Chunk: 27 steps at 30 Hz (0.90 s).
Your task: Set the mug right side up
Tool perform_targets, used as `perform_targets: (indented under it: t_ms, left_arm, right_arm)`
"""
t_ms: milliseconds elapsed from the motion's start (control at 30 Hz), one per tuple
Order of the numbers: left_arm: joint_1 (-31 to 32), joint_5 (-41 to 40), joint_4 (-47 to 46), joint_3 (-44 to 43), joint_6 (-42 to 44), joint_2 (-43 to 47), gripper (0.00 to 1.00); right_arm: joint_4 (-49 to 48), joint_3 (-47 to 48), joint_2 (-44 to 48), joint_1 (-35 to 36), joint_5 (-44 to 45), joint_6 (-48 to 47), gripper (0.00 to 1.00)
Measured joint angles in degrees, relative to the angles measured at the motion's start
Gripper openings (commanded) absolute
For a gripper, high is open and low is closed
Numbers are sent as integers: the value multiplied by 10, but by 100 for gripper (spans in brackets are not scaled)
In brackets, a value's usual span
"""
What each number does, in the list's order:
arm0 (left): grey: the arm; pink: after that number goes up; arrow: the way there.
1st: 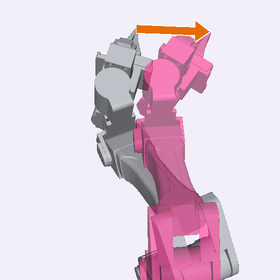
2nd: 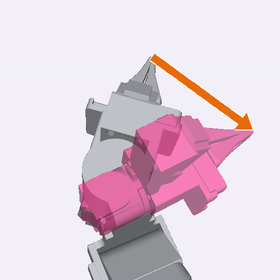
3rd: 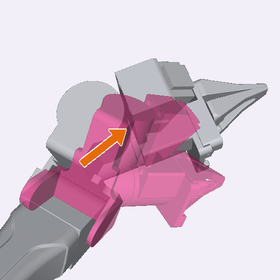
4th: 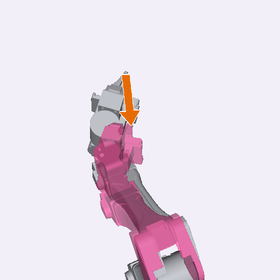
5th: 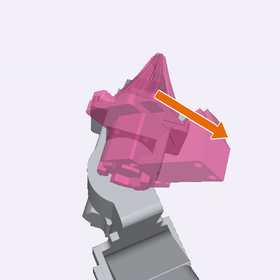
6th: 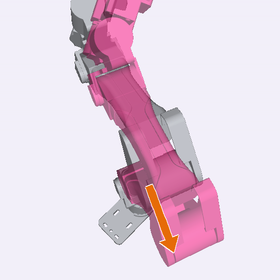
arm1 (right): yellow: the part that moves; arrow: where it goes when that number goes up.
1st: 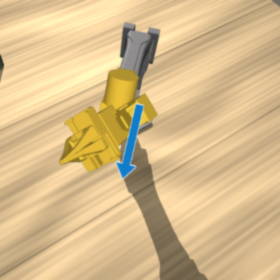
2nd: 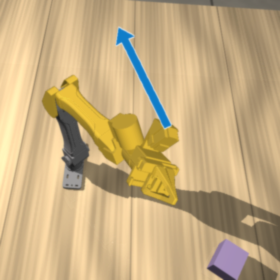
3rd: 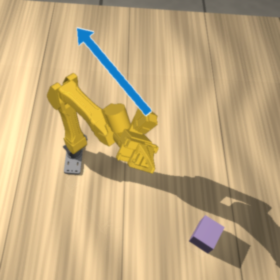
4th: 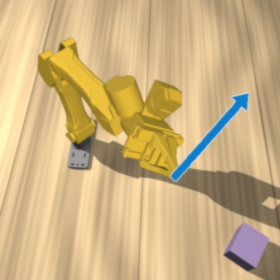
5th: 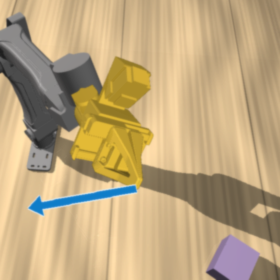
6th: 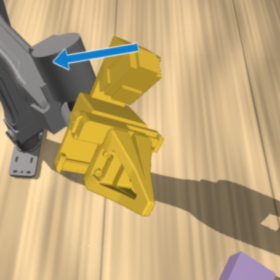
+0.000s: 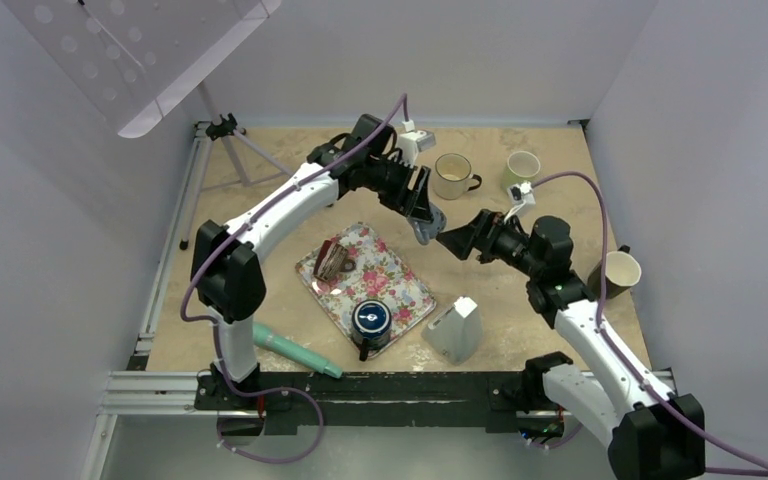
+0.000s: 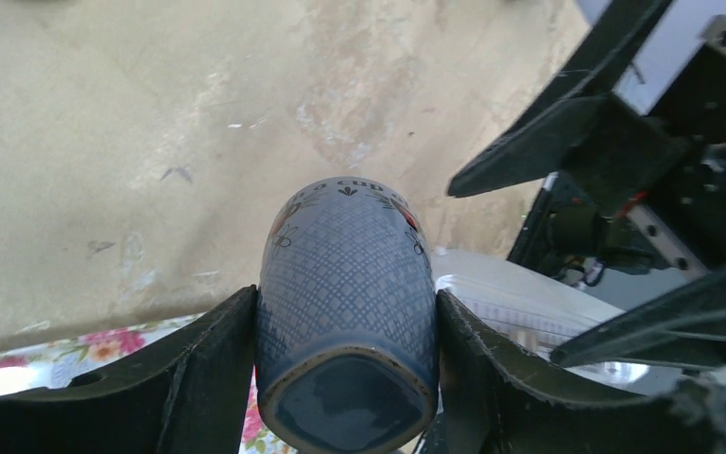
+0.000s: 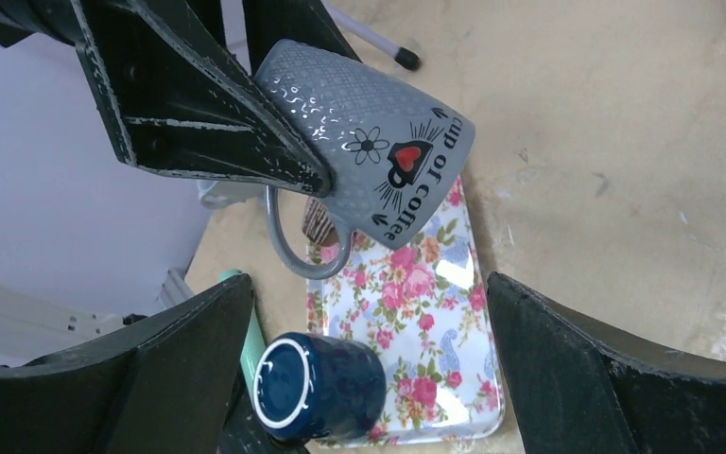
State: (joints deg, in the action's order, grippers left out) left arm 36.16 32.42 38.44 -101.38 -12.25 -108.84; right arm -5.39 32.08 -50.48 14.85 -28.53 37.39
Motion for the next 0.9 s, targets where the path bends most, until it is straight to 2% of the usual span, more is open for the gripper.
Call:
perform_targets:
  t_ms: [167,267,433,633,833,900]
  left_arm:
    - [-2,62,-5,-7,-27,12,0]
    - [-2,93,-7,-7,-42,25,0]
    - [-2,150,-30,-7,-78,45,0]
    - [0,179,-66,-1,-109,47,0]
    - [3,192,-92,16,-123,47,0]
    - [4,195,-99,21,-127,47,0]
  right_arm:
    - [-150,-63,8,-20,-42,37,97]
    - [-232,-97,12,-31,-59,67,92]
    - [-338,-114,5,-34,-83,110,71]
    - [-429,-114,-27,-34,-117,147,44]
    - [-460,-102,-31,-35,-131,162,39]
    - [-459,-102,-31,-37,-133,166,33]
